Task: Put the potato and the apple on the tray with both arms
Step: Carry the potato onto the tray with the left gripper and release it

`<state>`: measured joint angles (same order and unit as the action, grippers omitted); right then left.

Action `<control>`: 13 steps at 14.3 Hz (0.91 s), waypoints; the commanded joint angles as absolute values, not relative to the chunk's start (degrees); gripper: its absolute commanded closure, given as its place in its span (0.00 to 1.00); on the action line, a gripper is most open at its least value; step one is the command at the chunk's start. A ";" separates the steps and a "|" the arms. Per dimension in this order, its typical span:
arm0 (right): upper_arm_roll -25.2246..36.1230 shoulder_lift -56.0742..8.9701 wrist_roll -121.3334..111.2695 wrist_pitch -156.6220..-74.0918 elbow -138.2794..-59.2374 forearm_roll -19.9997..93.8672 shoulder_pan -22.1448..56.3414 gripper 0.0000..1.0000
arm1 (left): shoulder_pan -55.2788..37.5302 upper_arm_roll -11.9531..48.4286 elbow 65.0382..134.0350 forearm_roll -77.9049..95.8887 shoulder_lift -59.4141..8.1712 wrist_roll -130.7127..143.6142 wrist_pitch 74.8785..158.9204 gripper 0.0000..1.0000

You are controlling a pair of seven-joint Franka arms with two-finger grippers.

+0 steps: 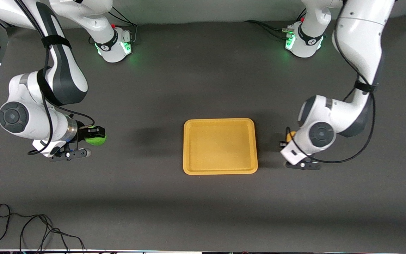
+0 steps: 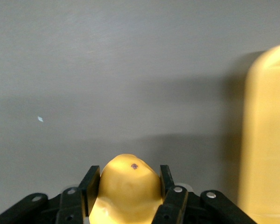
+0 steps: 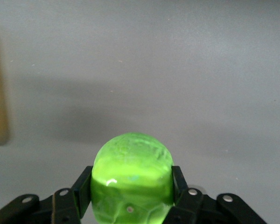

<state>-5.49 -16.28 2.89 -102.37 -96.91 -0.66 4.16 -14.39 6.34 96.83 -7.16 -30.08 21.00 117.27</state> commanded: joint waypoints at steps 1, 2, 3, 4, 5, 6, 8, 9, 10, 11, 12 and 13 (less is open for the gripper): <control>-6.24 -15.82 3.96 -95.91 -91.95 0.09 4.22 0.73 | -21.60 5.36 88.08 -6.34 -35.14 29.77 113.38 1.00; -6.59 -15.82 3.78 -94.24 -90.72 -0.09 4.13 0.73 | -23.80 5.36 86.94 -5.55 -37.07 32.14 113.73 1.00; -6.59 -15.82 3.87 -93.87 -90.36 -0.09 4.04 0.73 | -25.99 5.36 85.10 -5.28 -39.53 34.60 113.99 0.99; -6.59 -15.99 3.87 -93.87 -90.26 0.09 4.04 0.74 | -28.10 5.27 83.77 -5.62 -41.55 37.59 115.21 0.93; -6.68 -16.34 3.95 -94.30 -90.26 0.17 4.13 0.74 | -29.26 5.27 83.85 -5.97 -42.44 39.18 117.31 0.91; -7.11 -16.70 4.13 -94.92 -90.26 1.13 4.13 0.75 | -29.35 5.27 84.02 -6.15 -42.54 39.81 119.25 0.85; -9.22 -17.40 8.32 -97.28 -90.18 3.86 4.13 0.76 | -30.05 5.27 84.11 -6.07 -42.63 39.90 119.35 0.57; -10.53 -17.92 10.70 -97.90 -90.18 3.95 4.13 0.76 | -30.15 5.27 84.20 -6.15 -42.80 40.08 119.62 0.01; -12.46 -18.71 12.81 -99.22 -90.09 3.96 4.13 0.76 | -30.23 5.19 84.55 -6.24 -42.98 40.17 119.53 0.00; -13.79 -19.33 15.18 -101.40 -90.09 3.96 4.13 0.76 | -30.15 5.19 84.81 -6.33 -42.63 40.17 119.27 0.00; -15.02 -20.47 16.86 -103.51 -90.09 4.04 4.13 0.76 | -29.89 4.92 84.64 -6.33 -42.19 40.17 118.75 0.00; -16.86 -21.52 18.62 -105.71 -90.09 4.04 4.13 0.76 | -29.36 4.66 84.64 -6.76 -40.27 39.82 117.35 0.00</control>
